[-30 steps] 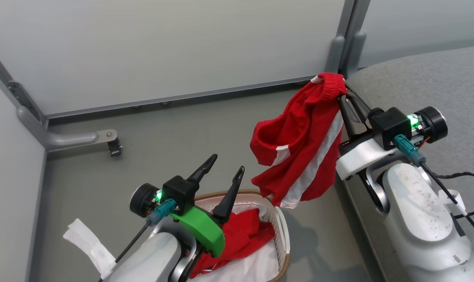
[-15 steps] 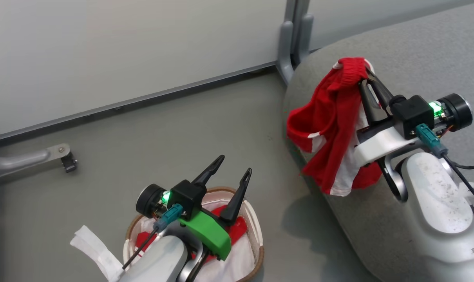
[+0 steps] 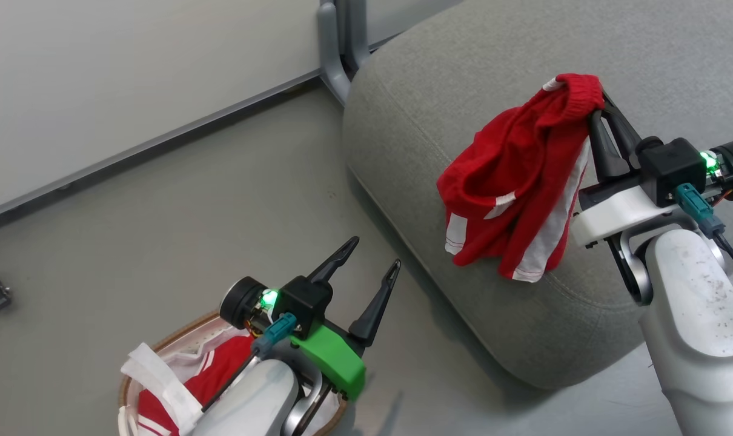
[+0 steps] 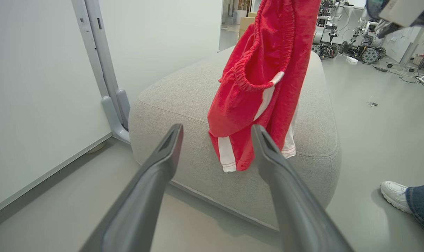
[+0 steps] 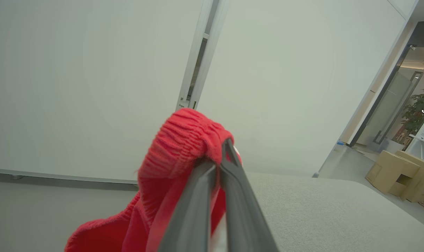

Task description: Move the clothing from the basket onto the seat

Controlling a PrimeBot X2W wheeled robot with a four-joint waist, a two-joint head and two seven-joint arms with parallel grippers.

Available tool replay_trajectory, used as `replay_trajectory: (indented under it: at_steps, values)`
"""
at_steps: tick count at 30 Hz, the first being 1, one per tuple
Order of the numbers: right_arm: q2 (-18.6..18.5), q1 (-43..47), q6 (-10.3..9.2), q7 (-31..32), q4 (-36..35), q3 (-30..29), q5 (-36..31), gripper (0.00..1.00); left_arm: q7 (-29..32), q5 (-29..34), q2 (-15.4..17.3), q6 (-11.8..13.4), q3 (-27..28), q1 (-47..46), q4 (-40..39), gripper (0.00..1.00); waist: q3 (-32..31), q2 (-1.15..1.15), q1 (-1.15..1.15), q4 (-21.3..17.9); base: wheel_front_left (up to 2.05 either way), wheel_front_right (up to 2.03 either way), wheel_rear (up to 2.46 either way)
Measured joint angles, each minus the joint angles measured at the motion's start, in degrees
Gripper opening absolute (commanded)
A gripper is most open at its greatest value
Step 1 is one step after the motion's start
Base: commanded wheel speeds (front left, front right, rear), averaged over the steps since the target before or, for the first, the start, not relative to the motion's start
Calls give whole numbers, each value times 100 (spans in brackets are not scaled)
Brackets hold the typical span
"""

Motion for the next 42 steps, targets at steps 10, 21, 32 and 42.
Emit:
replay_trajectory:
  at_steps: [10, 21, 32, 42]
  values:
    - [51, 92, 0, 0, -14, -183, 22, 0, 0, 155, -25, -88, -26, -112, 55, 100, 394, 0, 0, -205, 0, 0, 0]
    - [-746, -1433, 0, 0, 320, -554, 225, 0, 0, 332, -42, -126, -183, -338, -145, 100, 709, 0, 0, 256, 0, 0, 0]
    - [-2097, -3447, 0, 509, 947, -732, 226, 0, 45, 679, 27, -141, -379, -778, -509, 100, 1349, 0, 0, 888, 0, 0, 0]
    - [-2551, -3907, 0, 524, 1959, -1539, 69, 0, 248, 950, 159, -63, -497, -1116, -879, 100, 2241, 0, 1, 1304, 0, 0, 0]
